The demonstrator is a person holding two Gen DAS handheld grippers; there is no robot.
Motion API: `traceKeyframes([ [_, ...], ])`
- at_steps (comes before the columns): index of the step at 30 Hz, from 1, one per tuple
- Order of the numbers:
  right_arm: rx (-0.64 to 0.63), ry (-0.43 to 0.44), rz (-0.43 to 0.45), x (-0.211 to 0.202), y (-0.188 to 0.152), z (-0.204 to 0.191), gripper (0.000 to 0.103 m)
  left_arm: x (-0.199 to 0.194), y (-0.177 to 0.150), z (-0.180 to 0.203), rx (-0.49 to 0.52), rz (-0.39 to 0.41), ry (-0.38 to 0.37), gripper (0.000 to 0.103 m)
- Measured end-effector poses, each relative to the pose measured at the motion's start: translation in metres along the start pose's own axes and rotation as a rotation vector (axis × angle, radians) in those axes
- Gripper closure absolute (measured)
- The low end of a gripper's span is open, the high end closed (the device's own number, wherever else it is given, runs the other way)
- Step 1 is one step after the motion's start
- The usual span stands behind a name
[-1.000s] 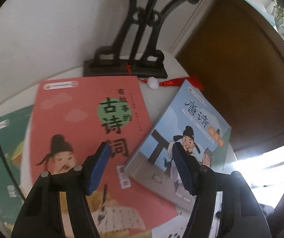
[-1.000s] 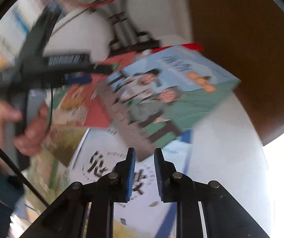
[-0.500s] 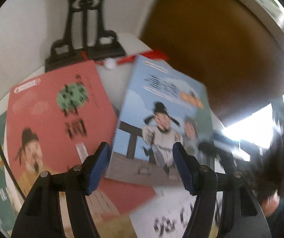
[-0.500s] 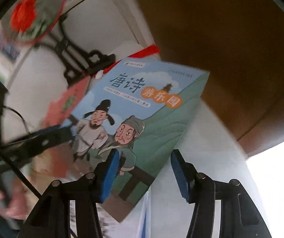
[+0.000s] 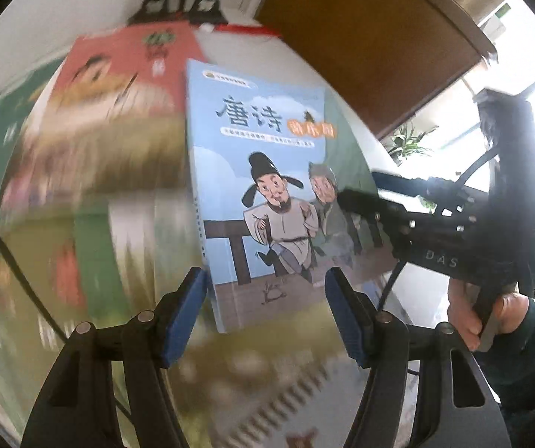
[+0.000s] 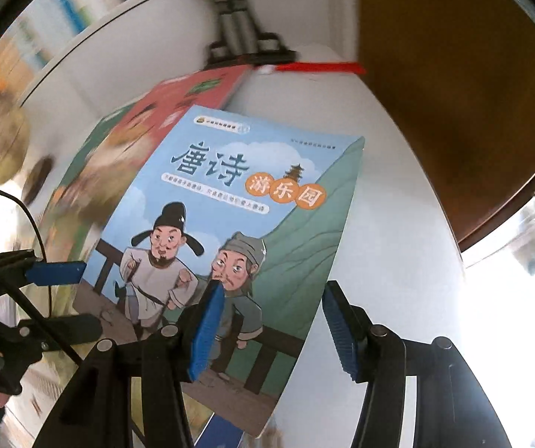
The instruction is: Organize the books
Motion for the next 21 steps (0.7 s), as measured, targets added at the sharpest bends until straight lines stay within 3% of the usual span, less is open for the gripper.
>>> traceKeyframes([
  [4,-0.072,0.04,0.029,-0.011,-0.008,-0.029,0.045,-0.01,-0.042,0.001,-0.047,-0.018,0.003,0.04],
  [8,-0.085,0.116,-0.018,0.004,-0.009,-0.043,0.043,-0.012,-0.066,-0.009,-0.113,-0.005,0.028,0.041],
  [11,-0.001,0.232,-0.077,0.015,-0.016,-0.035,0.044,-0.016,-0.064,-0.022,-0.176,0.052,0.058,0.042],
  [13,0.092,0.289,-0.059,0.014,-0.019,-0.02,0.044,-0.015,-0.062,-0.028,-0.219,0.065,0.041,0.042],
  [17,0.153,0.3,-0.039,0.014,-0.025,-0.009,0.044,-0.011,-0.061,-0.027,-0.223,0.09,0.062,0.042],
  [21,0.103,0.247,-0.009,0.011,-0.035,-0.022,0.043,-0.01,-0.065,-0.021,-0.247,0.097,0.028,0.042],
])
Point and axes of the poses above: each gripper's, at about its wrist camera, not at the fingertips, and x roughly the way its jaws point, z to its right, y to its top, the point moved 2 cm from there along x, roughly the way its jaws point
